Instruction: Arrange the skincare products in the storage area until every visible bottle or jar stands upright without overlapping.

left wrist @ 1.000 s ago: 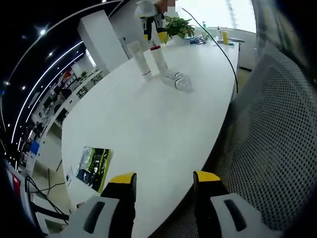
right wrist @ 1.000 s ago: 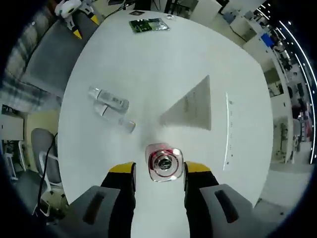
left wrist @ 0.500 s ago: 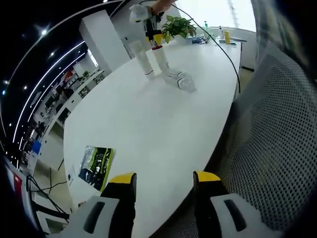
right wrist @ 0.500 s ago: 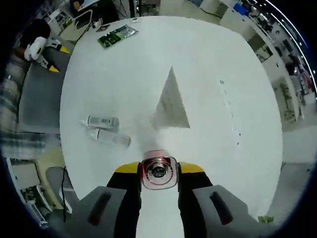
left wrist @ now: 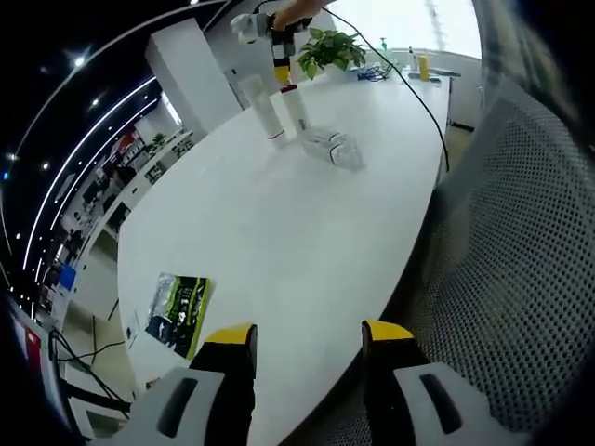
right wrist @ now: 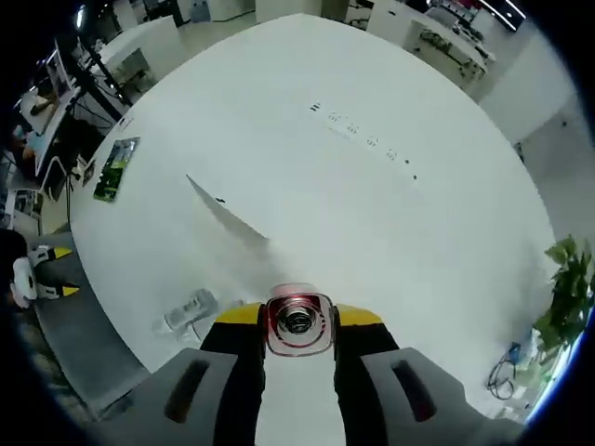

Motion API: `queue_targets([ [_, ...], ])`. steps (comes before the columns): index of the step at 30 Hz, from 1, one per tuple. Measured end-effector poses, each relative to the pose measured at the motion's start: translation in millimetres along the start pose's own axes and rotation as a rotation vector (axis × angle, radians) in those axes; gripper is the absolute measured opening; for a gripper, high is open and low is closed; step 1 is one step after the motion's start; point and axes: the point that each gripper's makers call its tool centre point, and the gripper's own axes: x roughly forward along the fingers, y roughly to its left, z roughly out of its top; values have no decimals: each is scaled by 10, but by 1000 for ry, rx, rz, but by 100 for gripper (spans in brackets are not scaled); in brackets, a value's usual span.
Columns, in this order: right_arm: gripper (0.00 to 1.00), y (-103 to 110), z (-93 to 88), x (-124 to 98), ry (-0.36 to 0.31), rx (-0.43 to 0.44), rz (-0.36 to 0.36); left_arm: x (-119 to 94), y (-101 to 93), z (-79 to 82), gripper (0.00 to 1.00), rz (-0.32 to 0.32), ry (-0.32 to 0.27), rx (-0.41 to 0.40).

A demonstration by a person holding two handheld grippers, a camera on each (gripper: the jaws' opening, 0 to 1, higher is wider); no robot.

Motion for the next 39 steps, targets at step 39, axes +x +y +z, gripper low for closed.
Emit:
queue_targets([
  [39,31,182,24,61,15,-1119,105,-14,24,-3,46,15,0,1],
])
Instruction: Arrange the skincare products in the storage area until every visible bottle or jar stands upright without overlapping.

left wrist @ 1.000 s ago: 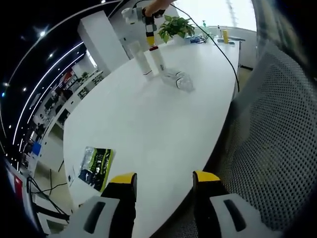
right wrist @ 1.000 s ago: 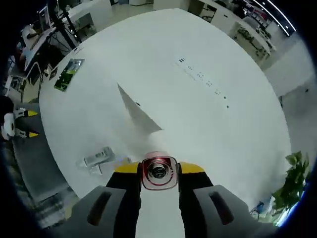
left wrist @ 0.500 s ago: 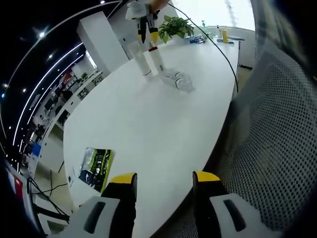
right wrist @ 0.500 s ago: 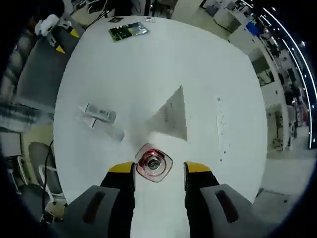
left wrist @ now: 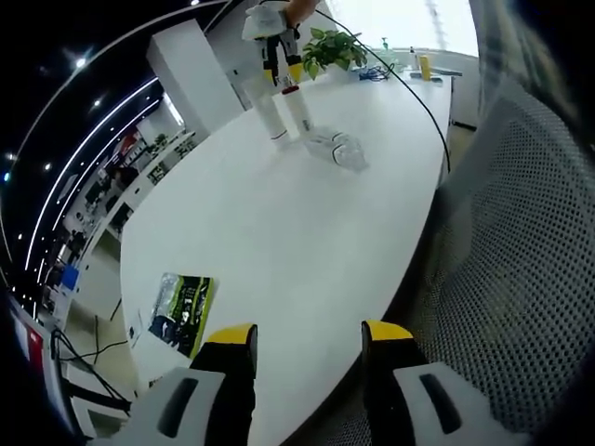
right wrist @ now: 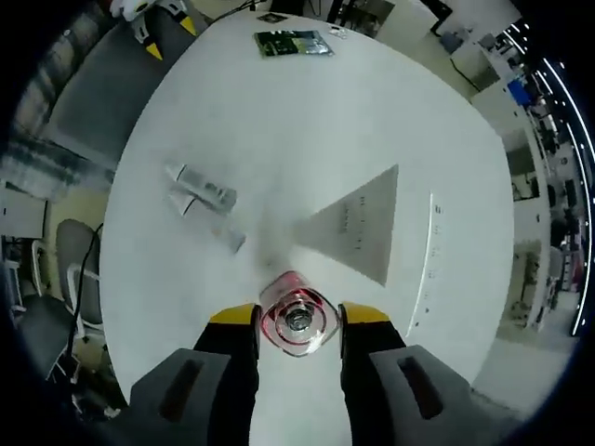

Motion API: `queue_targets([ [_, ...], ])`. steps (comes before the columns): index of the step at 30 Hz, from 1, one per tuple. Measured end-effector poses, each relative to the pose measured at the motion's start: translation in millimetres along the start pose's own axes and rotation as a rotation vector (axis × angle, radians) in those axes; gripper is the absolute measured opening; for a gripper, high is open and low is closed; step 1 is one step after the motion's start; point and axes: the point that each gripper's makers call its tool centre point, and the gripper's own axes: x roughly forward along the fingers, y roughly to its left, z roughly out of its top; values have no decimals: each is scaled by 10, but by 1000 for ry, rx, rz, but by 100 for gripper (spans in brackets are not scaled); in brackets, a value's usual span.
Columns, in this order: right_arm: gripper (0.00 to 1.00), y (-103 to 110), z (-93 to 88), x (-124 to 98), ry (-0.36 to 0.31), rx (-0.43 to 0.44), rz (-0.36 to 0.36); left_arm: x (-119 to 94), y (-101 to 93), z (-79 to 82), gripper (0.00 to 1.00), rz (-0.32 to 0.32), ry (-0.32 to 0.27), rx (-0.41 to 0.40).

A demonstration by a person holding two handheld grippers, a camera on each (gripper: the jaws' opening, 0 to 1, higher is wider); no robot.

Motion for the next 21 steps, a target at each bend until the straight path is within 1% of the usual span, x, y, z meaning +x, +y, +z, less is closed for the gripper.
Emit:
queue_targets([
  [3,31,-11,-7,-9,-1,66,-3,1,-1,-4,46,-1,2,0],
  [4,31,-13,-16,-11,2,112,-9,3,-3,-4,46,-1,2,1],
  [5,30,-16,-20,-12,2,139,-12,3,-3,-4,46,-2,2,1],
  [10,30,-40,-43,-10,5,354,-31,4,-8,-6,46,-4,4,3],
  [11,30,-47,-35,-6,0,381,-35,5,-10,-6,45,-5,4,4],
  [15,30,-71,-20,-4,-24,546,-47,6,-18,-6,45,-8,6,7],
  [19,30,-95,-28,-7,-37,656,-65,10,-22,-11,45,-10,8,10],
  [20,30,-102,-27,-9,-38,646,-67,11,-23,-10,45,-10,7,10],
  [21,30,-100,-23,-10,-40,653,-71,11,-24,-12,45,-11,8,9],
])
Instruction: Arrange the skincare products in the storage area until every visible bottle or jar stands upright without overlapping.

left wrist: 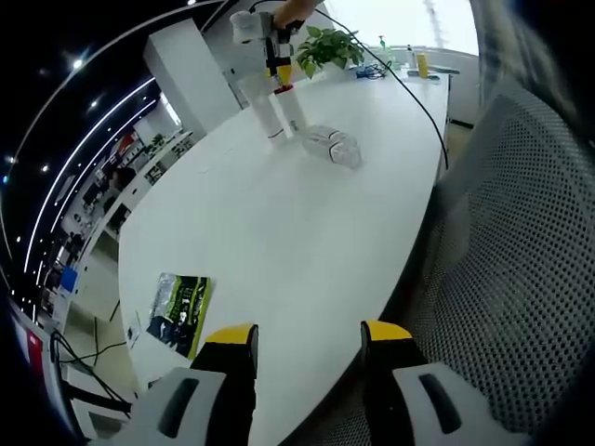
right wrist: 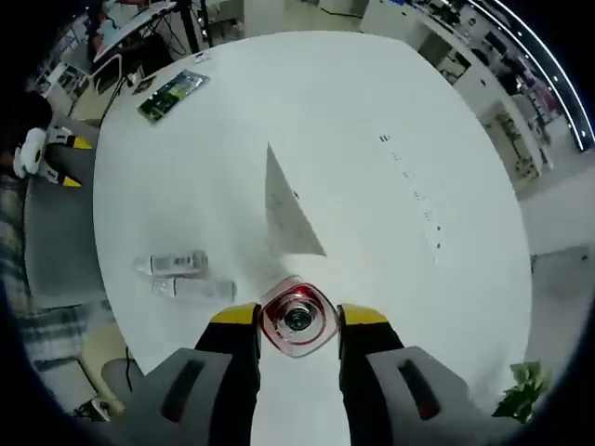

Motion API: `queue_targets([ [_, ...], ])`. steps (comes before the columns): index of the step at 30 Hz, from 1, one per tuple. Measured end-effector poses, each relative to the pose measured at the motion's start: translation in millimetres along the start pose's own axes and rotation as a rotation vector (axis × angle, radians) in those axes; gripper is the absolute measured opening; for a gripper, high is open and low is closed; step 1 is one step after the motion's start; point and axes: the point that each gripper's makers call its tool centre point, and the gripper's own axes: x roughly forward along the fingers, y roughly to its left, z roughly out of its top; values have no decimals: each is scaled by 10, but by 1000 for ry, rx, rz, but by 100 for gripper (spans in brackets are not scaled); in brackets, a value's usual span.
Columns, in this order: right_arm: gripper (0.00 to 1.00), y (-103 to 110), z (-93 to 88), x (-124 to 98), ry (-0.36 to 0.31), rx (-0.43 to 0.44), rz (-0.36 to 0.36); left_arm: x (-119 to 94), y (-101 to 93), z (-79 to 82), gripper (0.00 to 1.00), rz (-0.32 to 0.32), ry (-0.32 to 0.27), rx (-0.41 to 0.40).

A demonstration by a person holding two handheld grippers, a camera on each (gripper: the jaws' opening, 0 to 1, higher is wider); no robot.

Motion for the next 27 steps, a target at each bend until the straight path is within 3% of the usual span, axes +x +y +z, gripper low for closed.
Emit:
queue_targets([
  [8,30,-34,35,15,-10,-75,-50,1,-3,-3,45,-1,2,2],
  [15,30,-102,110,27,-49,-37,-59,5,-4,-9,45,-3,4,2],
  [27,30,-135,156,51,-46,21,-64,-1,7,-14,45,3,7,1],
])
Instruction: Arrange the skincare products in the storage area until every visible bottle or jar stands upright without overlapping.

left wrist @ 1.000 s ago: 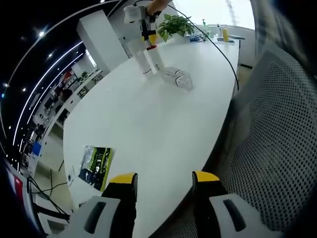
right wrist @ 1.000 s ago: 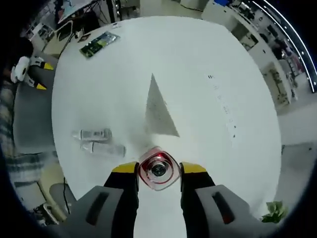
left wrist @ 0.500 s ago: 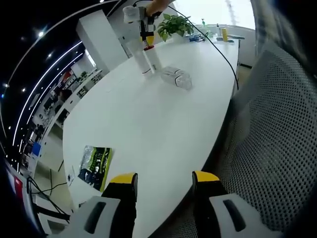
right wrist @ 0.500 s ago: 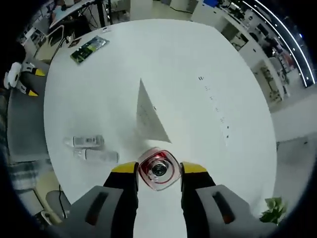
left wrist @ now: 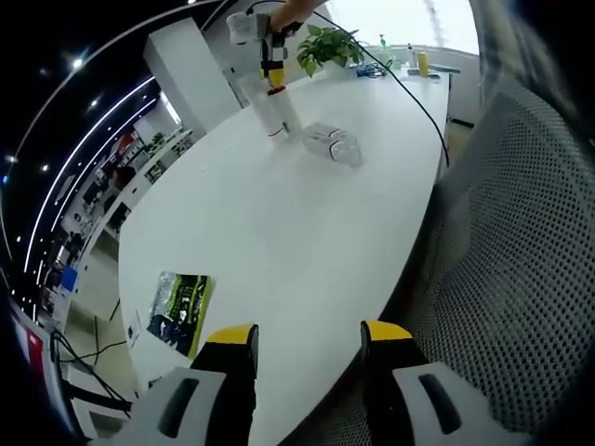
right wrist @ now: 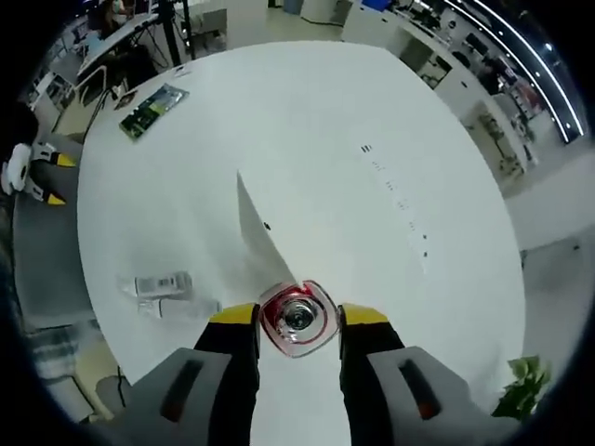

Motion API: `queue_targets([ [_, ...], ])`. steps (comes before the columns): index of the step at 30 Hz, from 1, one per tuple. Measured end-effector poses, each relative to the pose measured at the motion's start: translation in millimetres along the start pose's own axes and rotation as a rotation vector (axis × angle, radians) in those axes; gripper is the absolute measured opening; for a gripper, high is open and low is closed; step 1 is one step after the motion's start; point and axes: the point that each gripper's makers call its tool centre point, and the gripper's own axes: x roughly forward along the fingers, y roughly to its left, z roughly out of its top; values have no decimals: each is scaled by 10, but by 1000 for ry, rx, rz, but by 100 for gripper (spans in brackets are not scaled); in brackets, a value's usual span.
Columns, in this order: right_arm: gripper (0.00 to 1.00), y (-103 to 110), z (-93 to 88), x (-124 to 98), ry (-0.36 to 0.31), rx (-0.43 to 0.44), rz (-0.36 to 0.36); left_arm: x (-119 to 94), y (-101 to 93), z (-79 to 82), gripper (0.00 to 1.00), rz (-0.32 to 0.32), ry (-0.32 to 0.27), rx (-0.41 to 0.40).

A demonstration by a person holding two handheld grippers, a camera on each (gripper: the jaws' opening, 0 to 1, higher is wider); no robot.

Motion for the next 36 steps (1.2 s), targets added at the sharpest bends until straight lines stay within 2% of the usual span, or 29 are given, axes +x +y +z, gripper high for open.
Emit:
queue_targets([
  [6,31,1,6,7,-3,18,-7,-3,8,3,45,3,-2,0],
  [10,34,12,-12,36,-19,-22,-16,-5,11,4,45,4,-3,0],
  [11,39,24,3,40,-36,-13,-9,-5,13,6,45,4,-4,0],
  [12,42,61,36,40,-70,35,9,-6,14,7,45,5,-4,-1],
  [14,42,4,33,-10,-99,75,-12,-7,19,9,45,7,-5,-1],
  [17,44,-35,-51,-51,-107,109,-36,-7,19,10,45,9,-6,0],
  [19,48,-33,-182,-51,-99,156,-50,-7,20,13,45,9,-7,2],
  [22,54,79,-415,9,-95,215,-67,-8,25,18,45,12,-9,4],
  [24,47,189,-510,33,-104,198,-69,-10,30,20,45,14,-11,4],
  [25,44,292,-595,65,-98,195,-58,-13,32,23,45,15,-12,4],
  [28,44,606,-682,150,-124,205,31,-13,34,23,45,17,-12,6],
  [31,44,921,-675,220,-142,79,110,-14,32,29,45,17,-15,7],
  [32,44,1034,-647,246,-141,-56,119,-16,32,29,45,18,-15,9],
  [33,43,1076,-646,253,-134,-103,125,-17,32,30,45,19,-16,11],
  [35,43,1312,-637,321,-83,-411,148,-18,34,32,45,21,-18,10],
  [36,43,1334,-640,376,-68,-500,152,-19,37,31,45,22,-18,11],
])
